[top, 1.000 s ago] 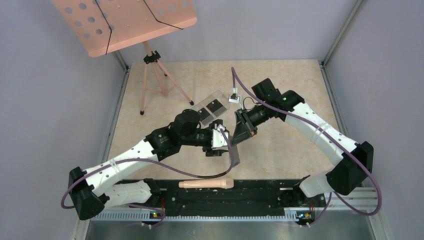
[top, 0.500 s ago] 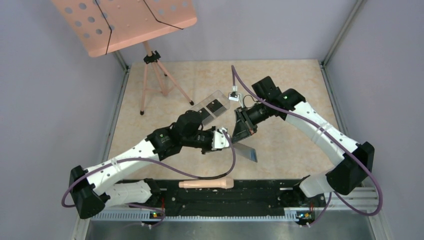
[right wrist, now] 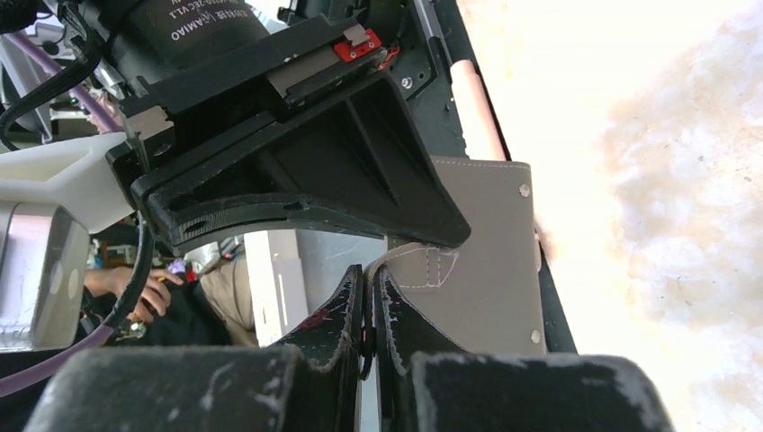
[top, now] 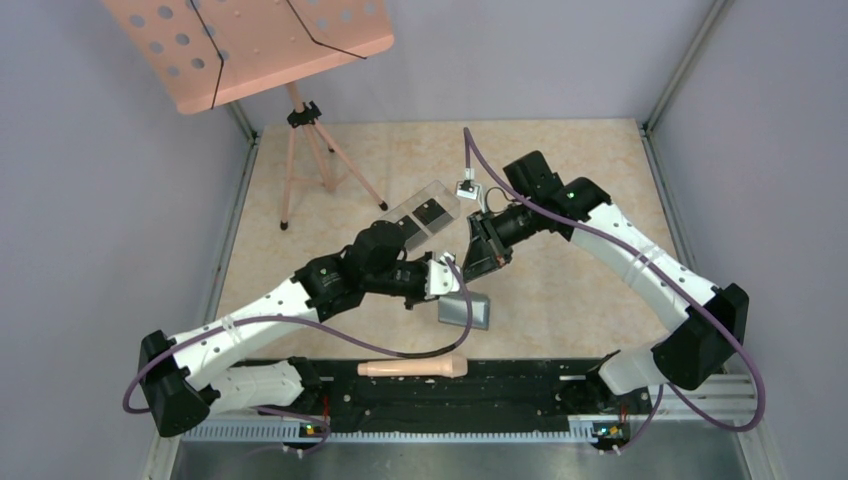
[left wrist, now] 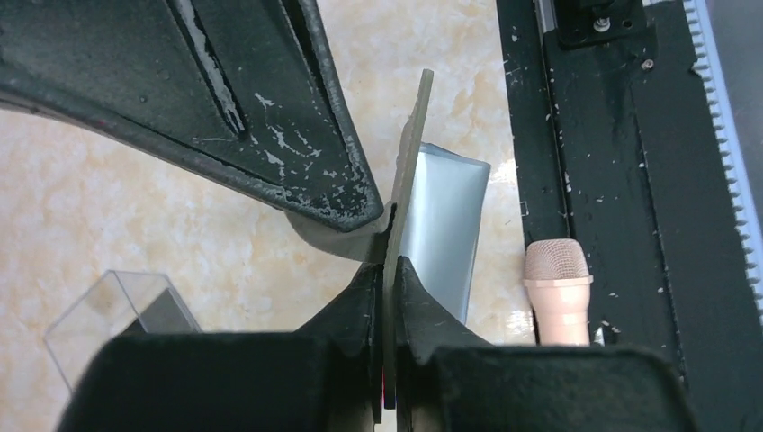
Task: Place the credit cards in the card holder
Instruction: Open the card holder.
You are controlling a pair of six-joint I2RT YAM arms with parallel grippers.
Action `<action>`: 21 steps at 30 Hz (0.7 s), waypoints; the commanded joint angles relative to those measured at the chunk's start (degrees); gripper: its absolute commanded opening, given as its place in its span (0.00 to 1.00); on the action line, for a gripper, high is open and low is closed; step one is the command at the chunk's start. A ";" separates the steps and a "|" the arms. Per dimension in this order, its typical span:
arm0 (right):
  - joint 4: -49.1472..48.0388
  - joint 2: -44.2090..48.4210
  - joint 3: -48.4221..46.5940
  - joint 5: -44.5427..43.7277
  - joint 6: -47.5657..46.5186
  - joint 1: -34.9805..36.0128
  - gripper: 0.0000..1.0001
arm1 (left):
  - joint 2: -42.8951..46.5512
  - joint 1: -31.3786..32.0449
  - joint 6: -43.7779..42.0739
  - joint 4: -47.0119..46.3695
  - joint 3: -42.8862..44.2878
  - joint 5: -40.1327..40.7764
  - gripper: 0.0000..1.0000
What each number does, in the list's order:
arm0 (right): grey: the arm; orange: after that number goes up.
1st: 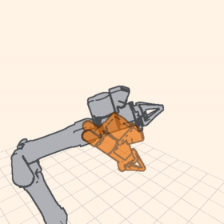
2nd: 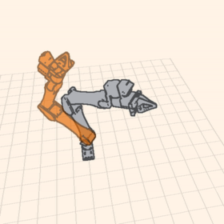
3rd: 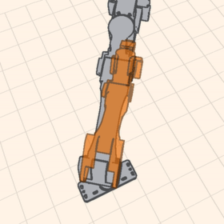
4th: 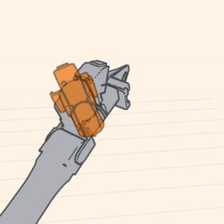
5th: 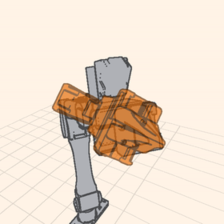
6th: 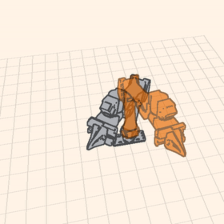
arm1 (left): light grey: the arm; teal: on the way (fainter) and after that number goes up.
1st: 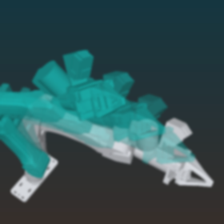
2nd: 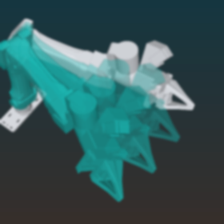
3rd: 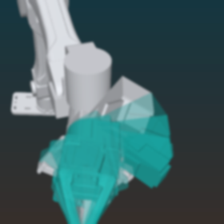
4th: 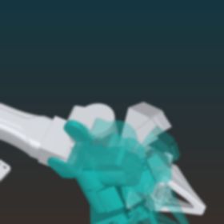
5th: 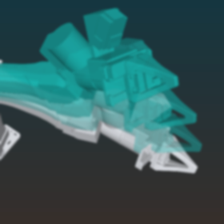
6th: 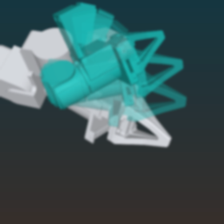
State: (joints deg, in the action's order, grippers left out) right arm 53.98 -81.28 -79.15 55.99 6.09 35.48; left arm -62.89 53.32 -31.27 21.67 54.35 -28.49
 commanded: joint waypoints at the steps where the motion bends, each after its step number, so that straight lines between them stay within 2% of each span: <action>1: -5.37 1.82 0.29 -1.11 1.30 0.33 0.01 | 0.89 0.47 2.38 -1.54 1.27 -0.43 0.00; 2: -5.76 2.13 0.41 -2.13 1.69 0.34 0.06 | 1.28 0.47 3.00 -1.77 0.96 -0.10 0.00; 6: -7.22 4.60 1.20 -8.41 3.56 -1.01 0.41 | 3.39 0.40 8.59 -4.02 -0.55 1.98 0.00; 9: -7.64 8.22 3.02 -10.94 3.88 -4.06 0.63 | 4.45 0.34 14.28 -3.89 -0.67 3.44 0.00; 12: -8.88 12.55 5.82 -11.12 3.75 -5.17 0.78 | 5.24 0.38 18.85 -3.29 -0.93 3.53 0.00; 14: -10.11 14.91 7.50 -9.25 3.51 -5.22 0.84 | 5.88 0.38 21.61 -3.31 -1.39 3.18 0.00; 21: -16.31 18.51 13.35 -1.36 6.05 -5.22 0.86 | 8.47 0.38 28.76 -6.18 -2.75 1.66 0.00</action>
State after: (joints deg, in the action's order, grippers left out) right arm 43.70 -63.68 -68.18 49.65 10.66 30.20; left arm -56.82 53.41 -8.80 20.43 52.12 -25.71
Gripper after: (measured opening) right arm 0.855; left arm 0.034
